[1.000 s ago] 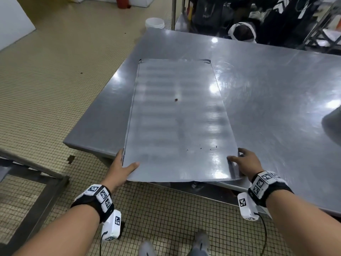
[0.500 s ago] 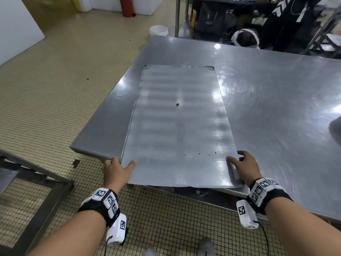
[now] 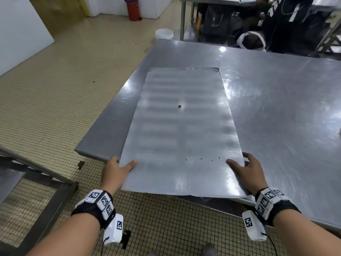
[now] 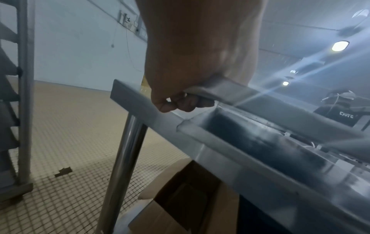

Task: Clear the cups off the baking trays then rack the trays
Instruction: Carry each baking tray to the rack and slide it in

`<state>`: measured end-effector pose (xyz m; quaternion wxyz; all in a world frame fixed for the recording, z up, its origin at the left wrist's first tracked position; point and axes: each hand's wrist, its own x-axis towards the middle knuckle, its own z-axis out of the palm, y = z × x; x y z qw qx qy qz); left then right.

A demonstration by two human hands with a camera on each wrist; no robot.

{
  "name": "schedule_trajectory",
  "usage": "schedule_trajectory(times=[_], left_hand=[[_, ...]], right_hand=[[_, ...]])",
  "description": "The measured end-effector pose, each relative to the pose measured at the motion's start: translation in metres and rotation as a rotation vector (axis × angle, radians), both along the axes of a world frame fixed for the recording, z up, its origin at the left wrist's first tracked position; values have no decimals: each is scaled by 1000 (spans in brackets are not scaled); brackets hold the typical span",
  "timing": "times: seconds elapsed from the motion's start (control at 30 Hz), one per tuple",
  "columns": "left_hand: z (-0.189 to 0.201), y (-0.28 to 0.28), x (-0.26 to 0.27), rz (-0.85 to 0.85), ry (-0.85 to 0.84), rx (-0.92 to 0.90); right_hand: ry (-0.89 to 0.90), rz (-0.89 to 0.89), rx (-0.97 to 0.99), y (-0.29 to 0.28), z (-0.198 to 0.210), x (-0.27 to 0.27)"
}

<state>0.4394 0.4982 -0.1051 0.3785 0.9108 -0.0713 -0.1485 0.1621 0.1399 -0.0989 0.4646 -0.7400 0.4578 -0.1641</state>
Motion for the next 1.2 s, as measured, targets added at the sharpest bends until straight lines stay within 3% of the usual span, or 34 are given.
schedule_trajectory(times=[0.3, 0.43, 0.57, 0.73, 1.03, 1.2], left_hand=[[10, -21, 16, 15, -31, 18], [8, -28, 29, -9, -20, 83], [13, -28, 37, -39, -26, 134], [8, -14, 38, -155, -48, 260], [3, -7, 2, -45, 71, 22], [-4, -9, -6, -105, 155, -61]], right_hand=[[13, 23, -55, -18, 20, 35], [45, 35, -25, -34, 5, 44], [165, 51, 0, -41, -14, 41], [348, 64, -116, -48, -9, 39], [447, 44, -159, -15, -15, 16], [467, 10, -157, -8, -17, -10]])
